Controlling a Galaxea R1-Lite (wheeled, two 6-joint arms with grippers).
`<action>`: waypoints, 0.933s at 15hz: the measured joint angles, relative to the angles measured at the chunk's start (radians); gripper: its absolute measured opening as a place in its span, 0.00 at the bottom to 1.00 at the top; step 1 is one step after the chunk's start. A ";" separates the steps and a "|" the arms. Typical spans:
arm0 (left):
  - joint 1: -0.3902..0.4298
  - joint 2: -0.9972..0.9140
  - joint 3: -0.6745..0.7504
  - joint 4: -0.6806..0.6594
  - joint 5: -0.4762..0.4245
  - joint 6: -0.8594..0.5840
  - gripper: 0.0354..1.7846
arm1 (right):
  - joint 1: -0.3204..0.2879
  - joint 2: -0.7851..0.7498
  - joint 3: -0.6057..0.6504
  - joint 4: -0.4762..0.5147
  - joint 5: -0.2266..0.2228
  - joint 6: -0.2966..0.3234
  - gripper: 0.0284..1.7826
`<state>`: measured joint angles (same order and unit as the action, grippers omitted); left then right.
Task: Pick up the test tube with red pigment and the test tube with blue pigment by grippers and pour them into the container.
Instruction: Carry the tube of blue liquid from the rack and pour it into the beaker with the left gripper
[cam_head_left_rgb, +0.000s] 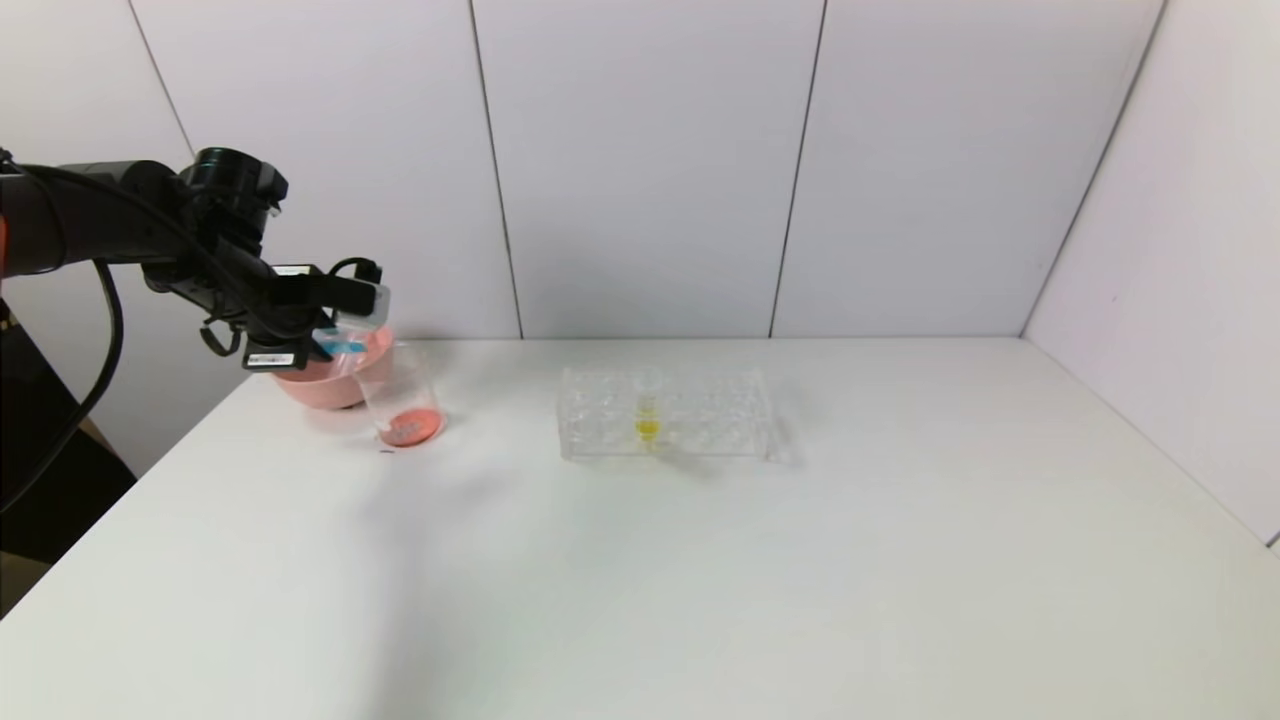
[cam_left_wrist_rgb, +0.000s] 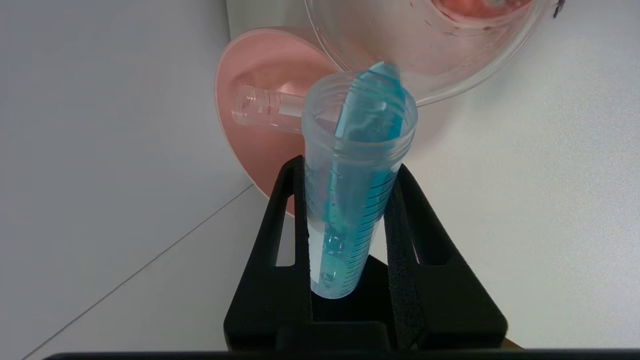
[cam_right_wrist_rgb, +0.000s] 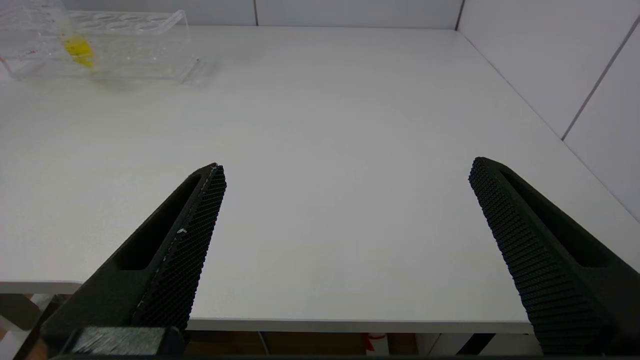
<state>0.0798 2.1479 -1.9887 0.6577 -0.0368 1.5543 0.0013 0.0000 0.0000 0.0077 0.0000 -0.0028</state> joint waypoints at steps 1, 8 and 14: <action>-0.003 0.000 0.000 0.000 0.004 0.000 0.23 | 0.000 0.000 0.000 0.000 0.000 0.000 1.00; -0.011 0.000 -0.003 -0.002 0.017 -0.001 0.23 | 0.000 0.000 0.000 0.000 0.000 0.000 1.00; -0.012 0.000 -0.003 -0.003 0.019 -0.001 0.23 | 0.000 0.000 0.000 0.000 0.000 0.000 1.00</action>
<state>0.0677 2.1479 -1.9915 0.6543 -0.0181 1.5528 0.0013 0.0000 0.0000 0.0077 0.0000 -0.0023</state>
